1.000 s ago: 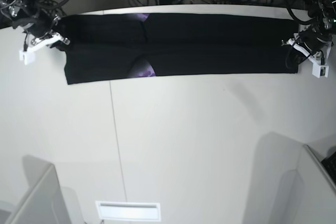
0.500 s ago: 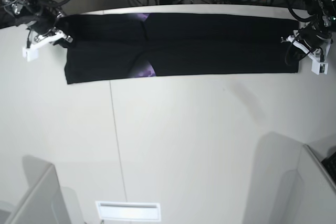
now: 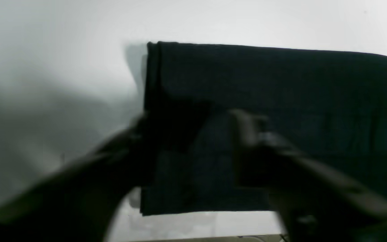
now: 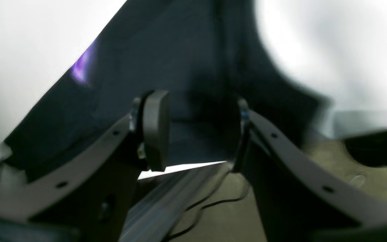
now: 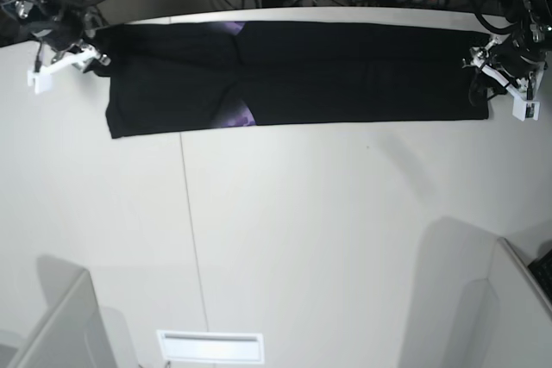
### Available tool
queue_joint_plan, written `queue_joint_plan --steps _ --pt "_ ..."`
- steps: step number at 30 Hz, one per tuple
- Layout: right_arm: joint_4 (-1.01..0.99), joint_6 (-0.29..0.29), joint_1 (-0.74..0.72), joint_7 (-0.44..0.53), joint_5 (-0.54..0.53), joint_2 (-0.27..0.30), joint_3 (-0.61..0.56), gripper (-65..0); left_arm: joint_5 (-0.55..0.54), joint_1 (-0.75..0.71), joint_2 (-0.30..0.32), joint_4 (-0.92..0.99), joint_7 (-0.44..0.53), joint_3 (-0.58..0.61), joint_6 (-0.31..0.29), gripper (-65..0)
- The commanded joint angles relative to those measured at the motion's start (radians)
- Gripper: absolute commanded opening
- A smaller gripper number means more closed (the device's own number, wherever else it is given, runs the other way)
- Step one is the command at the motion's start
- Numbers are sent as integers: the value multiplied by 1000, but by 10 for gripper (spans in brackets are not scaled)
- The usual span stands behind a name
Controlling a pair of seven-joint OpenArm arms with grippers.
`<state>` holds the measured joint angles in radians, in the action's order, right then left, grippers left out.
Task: Fold the T-shirt properly
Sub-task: 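Open both grippers and release the folded hem, then move both grippers to the ends of the folded strip and grasp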
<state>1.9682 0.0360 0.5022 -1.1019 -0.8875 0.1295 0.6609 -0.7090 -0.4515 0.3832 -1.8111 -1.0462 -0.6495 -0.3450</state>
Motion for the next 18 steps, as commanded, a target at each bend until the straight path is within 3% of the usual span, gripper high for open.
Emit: queue_joint_plan --steps 1,4,6,8,10,11,18 --pt "18 8 0 12 -11 12 12 -401 -8 0 18 -20 16 -14 -4 -255" --pt "21 9 0 39 -14 12 6 -401 -16 4 9 -32 16 -76 -6 -201" --pt "21 9 0 61 -14 12 -36 -413 -16 6 -11 -63 16 -88 -6 -234" --pt "21 17 0 85 -11 15 -95 -497 -13 6 -37 -77 16 -88 -6 -357" --pt "13 49 -4 110 -6 17 -157 -650 -8 9 -57 -63 16 -88 -6 -569" --pt "10 55 -7 121 -5 17 -181 -650 -8 10 -65 -49 17 -88 -4 -650" --pt "-73 55 -58 151 141 12 -286 -650 -8 38 -68 132 22 -71 -4 -650"
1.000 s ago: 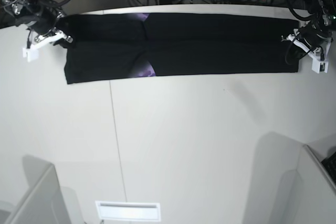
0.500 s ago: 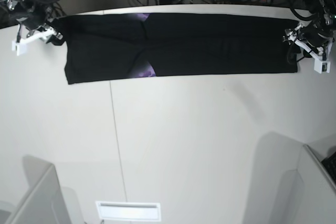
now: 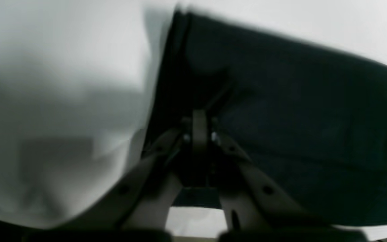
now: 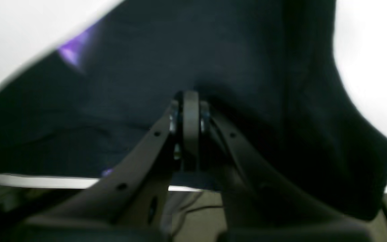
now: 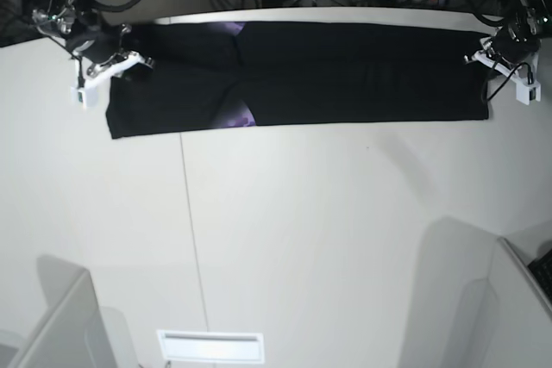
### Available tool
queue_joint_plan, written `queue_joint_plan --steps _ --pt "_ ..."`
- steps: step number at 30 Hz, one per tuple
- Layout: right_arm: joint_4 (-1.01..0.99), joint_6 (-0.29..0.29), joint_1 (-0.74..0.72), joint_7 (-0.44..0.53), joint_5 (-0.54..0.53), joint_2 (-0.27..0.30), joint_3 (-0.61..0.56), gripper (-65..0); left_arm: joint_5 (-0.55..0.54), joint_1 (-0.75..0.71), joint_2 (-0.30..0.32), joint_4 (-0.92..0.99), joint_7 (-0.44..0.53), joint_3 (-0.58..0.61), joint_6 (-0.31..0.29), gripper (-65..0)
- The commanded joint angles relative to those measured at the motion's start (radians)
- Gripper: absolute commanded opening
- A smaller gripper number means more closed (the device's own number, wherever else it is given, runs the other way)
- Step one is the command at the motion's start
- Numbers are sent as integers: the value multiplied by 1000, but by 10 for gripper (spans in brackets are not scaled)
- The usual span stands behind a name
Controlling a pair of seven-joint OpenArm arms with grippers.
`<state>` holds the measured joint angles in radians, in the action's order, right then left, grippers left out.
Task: Fold the T-shirt properly
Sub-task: 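Move both grippers to the ends of the folded strip and grasp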
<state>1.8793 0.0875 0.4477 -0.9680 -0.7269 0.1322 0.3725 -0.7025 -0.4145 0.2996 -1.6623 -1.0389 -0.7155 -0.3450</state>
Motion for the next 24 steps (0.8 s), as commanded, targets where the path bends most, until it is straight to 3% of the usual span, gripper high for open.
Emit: queue_joint_plan --steps 1,6,10,17,20,24 --pt "-2 4 -14 17 2 2 -3 -650 -15 2 16 15 35 6 -2 -650" --pt "-90 4 -83 17 115 -38 0 -650 -13 9 20 158 207 122 5 -650" --pt "-165 4 -163 17 178 -38 1 -650 11 91 34 256 227 184 59 -650" --pt "-274 4 -327 17 232 -36 1 -650 171 260 28 288 217 202 62 -650" --pt "-238 11 -344 14 231 -36 0 -650 169 297 28 248 127 181 62 -650" --pt "-114 13 -329 8 229 -42 -8 -650 168 303 8 110 41 47 59 -650"
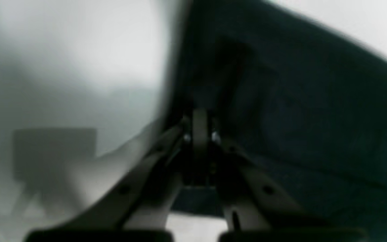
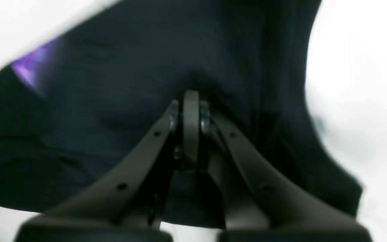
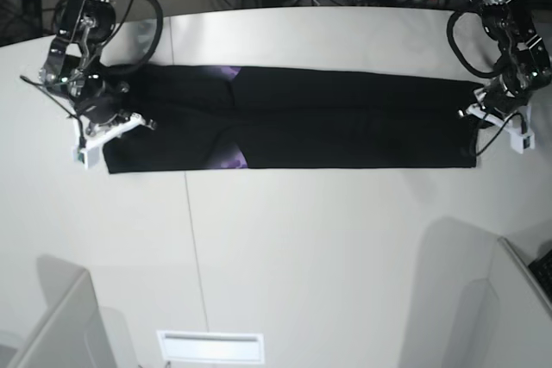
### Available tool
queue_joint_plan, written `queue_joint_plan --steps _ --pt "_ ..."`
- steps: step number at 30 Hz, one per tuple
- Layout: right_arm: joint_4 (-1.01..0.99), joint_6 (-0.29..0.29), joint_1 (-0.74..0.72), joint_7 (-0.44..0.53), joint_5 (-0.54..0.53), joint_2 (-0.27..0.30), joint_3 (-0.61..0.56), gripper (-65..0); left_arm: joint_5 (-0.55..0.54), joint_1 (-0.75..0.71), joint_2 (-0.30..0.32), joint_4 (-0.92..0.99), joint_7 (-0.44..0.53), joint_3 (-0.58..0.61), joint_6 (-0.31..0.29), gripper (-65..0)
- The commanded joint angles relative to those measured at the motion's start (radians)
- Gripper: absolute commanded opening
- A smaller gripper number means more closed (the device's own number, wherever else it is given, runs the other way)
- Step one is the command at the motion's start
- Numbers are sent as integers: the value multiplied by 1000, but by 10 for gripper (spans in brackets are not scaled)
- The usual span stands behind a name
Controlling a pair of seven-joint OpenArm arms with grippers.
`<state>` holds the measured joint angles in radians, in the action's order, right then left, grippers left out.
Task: Fold the T-shirt properly
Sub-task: 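Move both grippers to the ends of the folded strip and grasp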
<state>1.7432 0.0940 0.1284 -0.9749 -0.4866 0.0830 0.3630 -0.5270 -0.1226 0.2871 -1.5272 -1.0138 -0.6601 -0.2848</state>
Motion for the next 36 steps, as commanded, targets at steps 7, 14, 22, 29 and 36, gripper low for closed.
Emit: queue_joint_plan --steps 7,14,22,29,36 --pt "180 6 70 15 -11 -27 0 -650 -8 -33 4 -240 -93 -157 -3 -650" --pt "183 8 98 17 -11 -36 -2 -650 -8 -93 4 -255 -92 -215 -3 -599" --pt "183 8 99 15 -11 -38 -2 -650 -9 -61 -6 -149 -27 -212 -75 0" --pt "183 8 112 15 -11 -38 -2 -650 -2 8 -1 35 14 -122 -169 0" --pt "183 8 124 20 -11 -39 -2 -650 3 48 -7 118 108 -16 -164 0"
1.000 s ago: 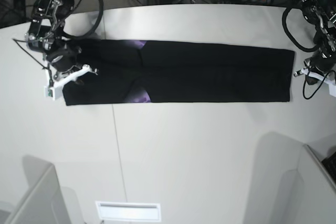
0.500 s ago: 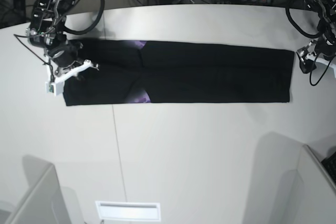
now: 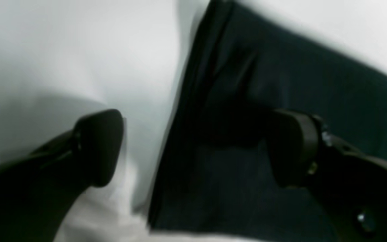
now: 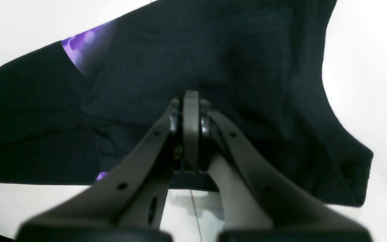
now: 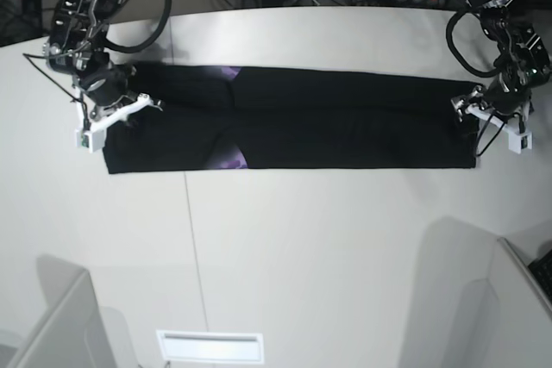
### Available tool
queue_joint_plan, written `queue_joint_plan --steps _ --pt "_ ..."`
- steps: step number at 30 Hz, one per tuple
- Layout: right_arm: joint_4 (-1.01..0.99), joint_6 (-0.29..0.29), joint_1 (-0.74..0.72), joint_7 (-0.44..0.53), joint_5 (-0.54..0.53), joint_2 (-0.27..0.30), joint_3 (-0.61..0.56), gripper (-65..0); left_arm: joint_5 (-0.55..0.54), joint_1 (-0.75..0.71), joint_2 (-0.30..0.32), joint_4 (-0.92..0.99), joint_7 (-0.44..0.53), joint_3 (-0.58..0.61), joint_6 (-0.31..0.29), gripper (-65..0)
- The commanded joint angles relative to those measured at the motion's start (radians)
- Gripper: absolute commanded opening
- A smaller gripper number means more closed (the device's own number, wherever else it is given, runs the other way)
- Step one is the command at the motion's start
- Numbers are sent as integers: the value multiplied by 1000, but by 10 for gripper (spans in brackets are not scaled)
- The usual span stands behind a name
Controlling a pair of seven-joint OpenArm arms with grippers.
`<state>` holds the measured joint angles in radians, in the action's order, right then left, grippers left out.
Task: Fold the T-shirt properly
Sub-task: 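Move both grippers to the ends of the folded strip and grasp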
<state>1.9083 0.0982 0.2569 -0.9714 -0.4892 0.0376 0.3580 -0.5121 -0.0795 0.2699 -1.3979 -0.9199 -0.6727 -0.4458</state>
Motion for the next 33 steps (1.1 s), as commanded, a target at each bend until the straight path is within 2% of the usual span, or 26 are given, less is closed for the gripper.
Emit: queue_joint_plan --steps 1,8,15,19,20,23,25,28,30,33 --pt "18 4 -3 16 -9 6 3 -650 -12 7 12 10 18 14 -3 0" --pt "20 4 -1 13 -9 6 3 -650 -13 43 9 119 22 31 -3 -7" --pt "20 4 -1 16 -9 6 3 -650 -13 48 13 150 22 28 -3 -377" --pt "20 4 -1 16 -9 6 3 -650 -13 48 18 150 23 26 -3 -614" --pt "20 4 -1 16 -9 6 3 -650 -13 48 24 150 23 21 -3 -650" --pt "23 4 0 12 -9 6 3 -650 -13 48 41 148 66 -45 -3 -650" --pt "23 10 12 13 -53 6 6 -650 -12 47 45 142 89 -75 -3 -650" --pt "23 94 32 13 -208 18 17 -650 -12 39 84 133 94 -78 -3 -650" --pt "23 151 45 12 -303 32 42 -650 -12 34 85 116 111 -78 -6 -650" --pt "21 159 48 12 -365 37 55 -650 -12 -12 81 36 120 -78 -5 -650"
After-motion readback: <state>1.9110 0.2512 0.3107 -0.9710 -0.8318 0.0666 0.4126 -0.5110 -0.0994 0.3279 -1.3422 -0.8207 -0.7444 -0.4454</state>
